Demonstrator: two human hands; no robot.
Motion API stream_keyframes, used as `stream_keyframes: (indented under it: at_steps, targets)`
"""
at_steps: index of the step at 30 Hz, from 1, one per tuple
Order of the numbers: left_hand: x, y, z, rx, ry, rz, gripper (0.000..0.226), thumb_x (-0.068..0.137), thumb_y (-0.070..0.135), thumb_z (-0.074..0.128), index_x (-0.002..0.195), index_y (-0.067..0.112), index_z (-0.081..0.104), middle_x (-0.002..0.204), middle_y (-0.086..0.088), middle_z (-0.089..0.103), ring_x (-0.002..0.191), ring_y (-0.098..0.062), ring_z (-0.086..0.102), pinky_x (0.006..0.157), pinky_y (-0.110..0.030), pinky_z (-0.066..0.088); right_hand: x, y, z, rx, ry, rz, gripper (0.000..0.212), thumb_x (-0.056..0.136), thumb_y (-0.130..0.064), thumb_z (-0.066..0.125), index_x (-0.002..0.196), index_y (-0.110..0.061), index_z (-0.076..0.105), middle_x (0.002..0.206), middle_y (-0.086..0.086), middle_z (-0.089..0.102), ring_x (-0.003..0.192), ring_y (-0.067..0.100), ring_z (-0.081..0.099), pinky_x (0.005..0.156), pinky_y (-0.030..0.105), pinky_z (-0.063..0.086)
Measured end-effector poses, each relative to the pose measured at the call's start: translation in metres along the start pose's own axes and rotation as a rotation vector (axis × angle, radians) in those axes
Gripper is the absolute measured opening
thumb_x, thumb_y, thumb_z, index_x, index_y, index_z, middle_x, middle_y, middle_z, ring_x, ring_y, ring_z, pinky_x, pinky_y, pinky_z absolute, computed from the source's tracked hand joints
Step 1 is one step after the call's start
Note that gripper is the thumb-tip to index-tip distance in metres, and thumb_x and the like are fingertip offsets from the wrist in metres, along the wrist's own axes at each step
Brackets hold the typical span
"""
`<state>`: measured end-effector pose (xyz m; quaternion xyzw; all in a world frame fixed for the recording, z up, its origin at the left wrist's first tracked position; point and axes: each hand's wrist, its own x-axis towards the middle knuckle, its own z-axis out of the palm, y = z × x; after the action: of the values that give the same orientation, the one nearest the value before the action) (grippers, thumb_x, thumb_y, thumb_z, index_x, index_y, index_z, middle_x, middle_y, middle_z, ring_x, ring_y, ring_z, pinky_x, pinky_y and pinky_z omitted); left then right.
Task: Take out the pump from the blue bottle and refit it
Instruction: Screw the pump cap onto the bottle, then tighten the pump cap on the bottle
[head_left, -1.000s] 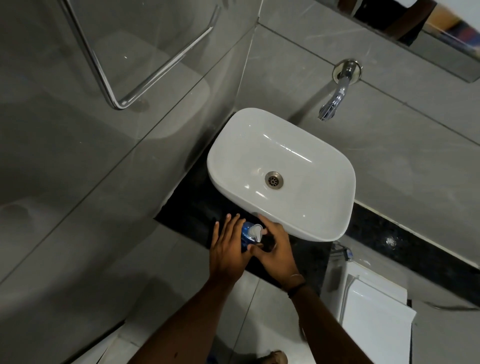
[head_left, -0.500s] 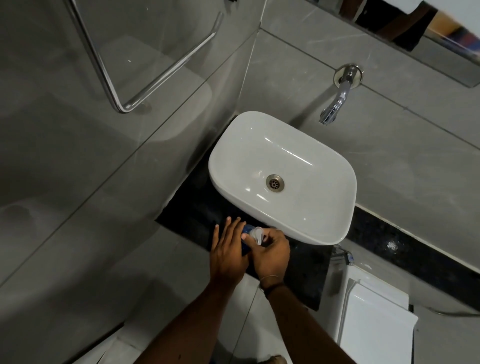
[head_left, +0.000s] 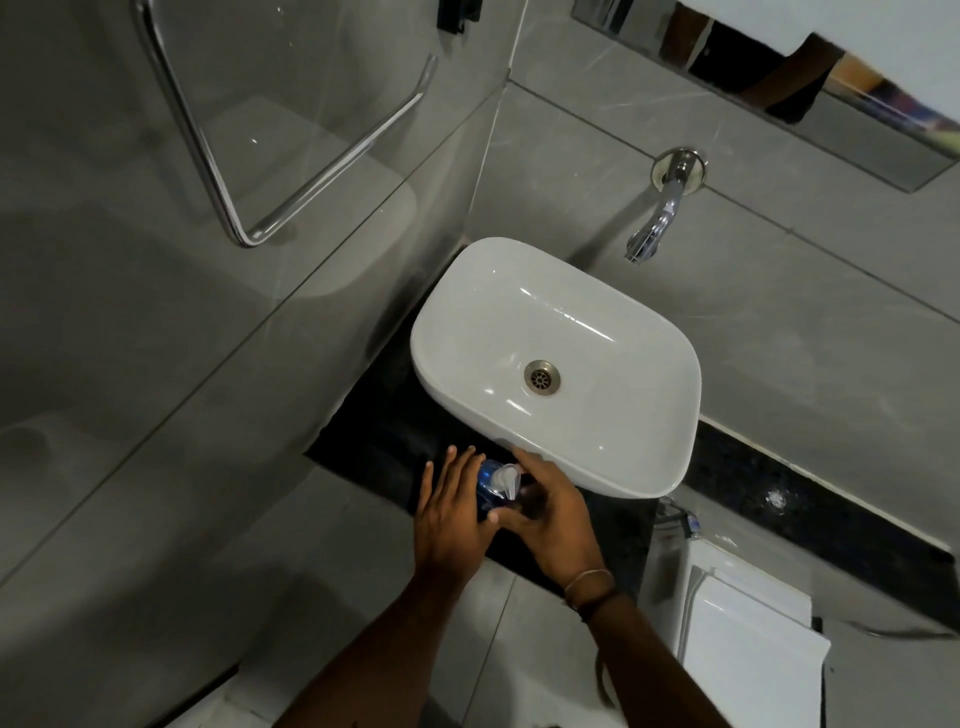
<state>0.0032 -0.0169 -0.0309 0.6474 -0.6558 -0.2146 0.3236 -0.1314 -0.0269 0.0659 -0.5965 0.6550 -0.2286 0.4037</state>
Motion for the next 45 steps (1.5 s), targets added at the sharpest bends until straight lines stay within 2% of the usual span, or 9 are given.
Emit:
stream_keyframes:
  at_steps: [5, 10, 16, 20, 24, 27, 32, 36, 45]
  targets:
    - [0.001, 0.003, -0.001, -0.019, 0.034, 0.005, 0.071, 0.090, 0.054, 0.055, 0.140, 0.004, 0.056, 0.146, -0.011, 0.059, 0.144, -0.030, 0.045, 0.120, -0.057, 0.033, 0.004, -0.011, -0.018, -0.095, -0.037, -0.036, 0.055, 0.079, -0.020, 0.087, 0.132, -0.026, 0.072, 0.128, -0.010, 0.072, 0.121, 0.008, 0.066, 0.114, 0.037, 0.052]
    - [0.000, 0.002, -0.001, 0.013, 0.010, 0.006, 0.070, 0.083, 0.034, 0.078, 0.142, 0.003, 0.055, 0.148, -0.011, 0.057, 0.146, -0.029, 0.041, 0.120, -0.057, 0.032, 0.005, -0.013, -0.010, -0.130, 0.066, -0.016, 0.050, 0.069, -0.031, 0.093, 0.117, -0.031, 0.078, 0.110, -0.020, 0.075, 0.107, 0.005, 0.070, 0.103, 0.031, 0.058]
    - [0.001, 0.002, -0.002, 0.019, -0.027, -0.007, 0.068, 0.085, 0.030, 0.076, 0.144, 0.004, 0.053, 0.150, -0.011, 0.055, 0.148, -0.028, 0.039, 0.121, -0.056, 0.031, 0.000, -0.013, 0.001, -0.107, 0.130, -0.058, 0.052, 0.066, -0.038, 0.091, 0.101, -0.067, 0.066, 0.093, -0.044, 0.066, 0.101, -0.001, 0.067, 0.094, 0.021, 0.056]
    - [0.000, 0.003, -0.002, -0.022, -0.017, -0.030, 0.064, 0.088, 0.039, 0.061, 0.141, 0.003, 0.055, 0.147, -0.013, 0.058, 0.145, -0.030, 0.044, 0.117, -0.054, 0.038, -0.004, -0.003, -0.002, 0.066, 0.156, 0.027, 0.075, 0.058, -0.049, 0.094, 0.128, -0.038, 0.071, 0.112, -0.022, 0.071, 0.109, 0.000, 0.069, 0.096, 0.015, 0.057]
    - [-0.001, 0.008, -0.004, -0.109, -0.092, -0.152, 0.080, 0.083, 0.058, 0.070, 0.146, 0.014, 0.050, 0.148, -0.009, 0.056, 0.140, -0.026, 0.049, 0.110, -0.041, 0.046, -0.002, 0.006, 0.008, 0.493, 0.223, 0.426, 0.033, 0.097, -0.037, 0.068, 0.129, -0.029, 0.069, 0.126, 0.000, 0.073, 0.113, 0.022, 0.071, 0.090, 0.038, 0.062]
    - [-0.001, 0.011, -0.005, -0.172, -0.142, -0.207, 0.082, 0.083, 0.058, 0.071, 0.150, 0.020, 0.043, 0.147, -0.004, 0.053, 0.134, -0.022, 0.050, 0.102, -0.031, 0.043, 0.004, 0.012, 0.022, 0.724, 0.114, 0.676, 0.036, 0.105, -0.030, 0.055, 0.141, -0.024, 0.061, 0.135, 0.008, 0.070, 0.102, 0.021, 0.070, 0.086, 0.040, 0.058]
    - [-0.001, 0.016, -0.003, -0.220, -0.179, -0.254, 0.081, 0.089, 0.049, 0.070, 0.156, 0.021, 0.033, 0.155, -0.003, 0.044, 0.141, -0.022, 0.044, 0.107, -0.030, 0.033, 0.010, 0.025, 0.039, 0.796, 0.133, 0.685, 0.033, 0.106, -0.029, 0.053, 0.134, -0.019, 0.068, 0.131, 0.015, 0.072, 0.119, 0.032, 0.070, 0.098, 0.045, 0.060]
    - [0.001, 0.019, -0.006, -0.230, -0.170, -0.262, 0.081, 0.089, 0.047, 0.071, 0.156, 0.021, 0.033, 0.155, -0.003, 0.044, 0.141, -0.022, 0.043, 0.109, -0.031, 0.032, 0.015, 0.029, 0.043, 0.781, 0.159, 0.654, 0.033, 0.105, -0.026, 0.053, 0.132, -0.015, 0.068, 0.134, 0.016, 0.070, 0.127, 0.035, 0.066, 0.110, 0.054, 0.053]
    - [0.035, -0.016, -0.063, -0.231, -0.014, -0.278, 0.079, 0.087, 0.044, 0.074, 0.153, 0.022, 0.037, 0.153, -0.003, 0.047, 0.138, -0.022, 0.048, 0.110, -0.039, 0.043, 0.058, -0.025, 0.081, 0.851, 0.046, 0.581, 0.033, 0.103, -0.023, 0.058, 0.132, -0.014, 0.070, 0.130, 0.012, 0.075, 0.125, 0.029, 0.069, 0.109, 0.048, 0.055]
